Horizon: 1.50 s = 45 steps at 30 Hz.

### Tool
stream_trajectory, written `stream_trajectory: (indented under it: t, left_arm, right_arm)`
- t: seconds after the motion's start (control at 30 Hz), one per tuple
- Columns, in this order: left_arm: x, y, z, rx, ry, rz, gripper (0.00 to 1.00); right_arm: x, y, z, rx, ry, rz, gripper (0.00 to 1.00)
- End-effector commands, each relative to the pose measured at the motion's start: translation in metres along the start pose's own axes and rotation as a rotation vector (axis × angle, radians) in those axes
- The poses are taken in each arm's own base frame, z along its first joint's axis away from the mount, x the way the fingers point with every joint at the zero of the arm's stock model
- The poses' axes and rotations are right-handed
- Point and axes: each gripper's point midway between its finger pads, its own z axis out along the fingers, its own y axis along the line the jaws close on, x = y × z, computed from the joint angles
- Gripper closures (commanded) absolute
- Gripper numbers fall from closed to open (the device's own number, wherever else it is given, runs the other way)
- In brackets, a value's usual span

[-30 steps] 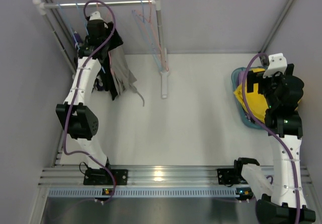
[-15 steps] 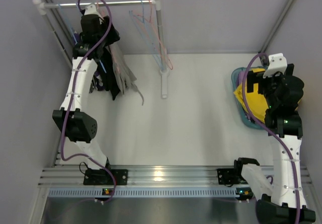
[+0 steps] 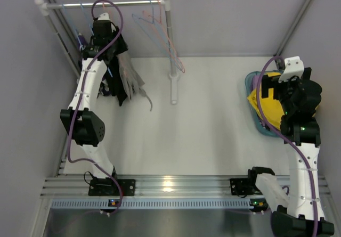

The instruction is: Remove the trousers from the hanger

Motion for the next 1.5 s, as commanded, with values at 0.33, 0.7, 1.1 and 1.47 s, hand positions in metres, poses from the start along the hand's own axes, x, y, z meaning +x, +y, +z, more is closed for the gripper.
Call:
stream_trajectory:
  t: [0.33, 0.7, 1.1, 1.47]
  left_arm:
    - [-0.040, -0.020, -0.026, 0.078, -0.100, 0.016, 1.00]
    - [-0.108, -0.076, -0.144, 0.336, -0.291, -0.015, 1.00]
    - [-0.035, -0.079, -0.215, 0.484, -0.132, -0.026, 1.00]
    - [0.067, -0.075, -0.303, 0.645, 0.148, -0.068, 1.00]
  right_arm:
    - [-0.009, 0.005, -0.004, -0.019, -0.033, 0.010, 0.00]
    - [-0.017, 0.011, -0.008, -0.054, -0.056, 0.040, 0.01]
    - [-0.026, 0.012, -0.017, -0.066, -0.077, 0.050, 0.01]
    - [-0.033, 0.023, -0.033, -0.125, -0.111, 0.064, 0.00]
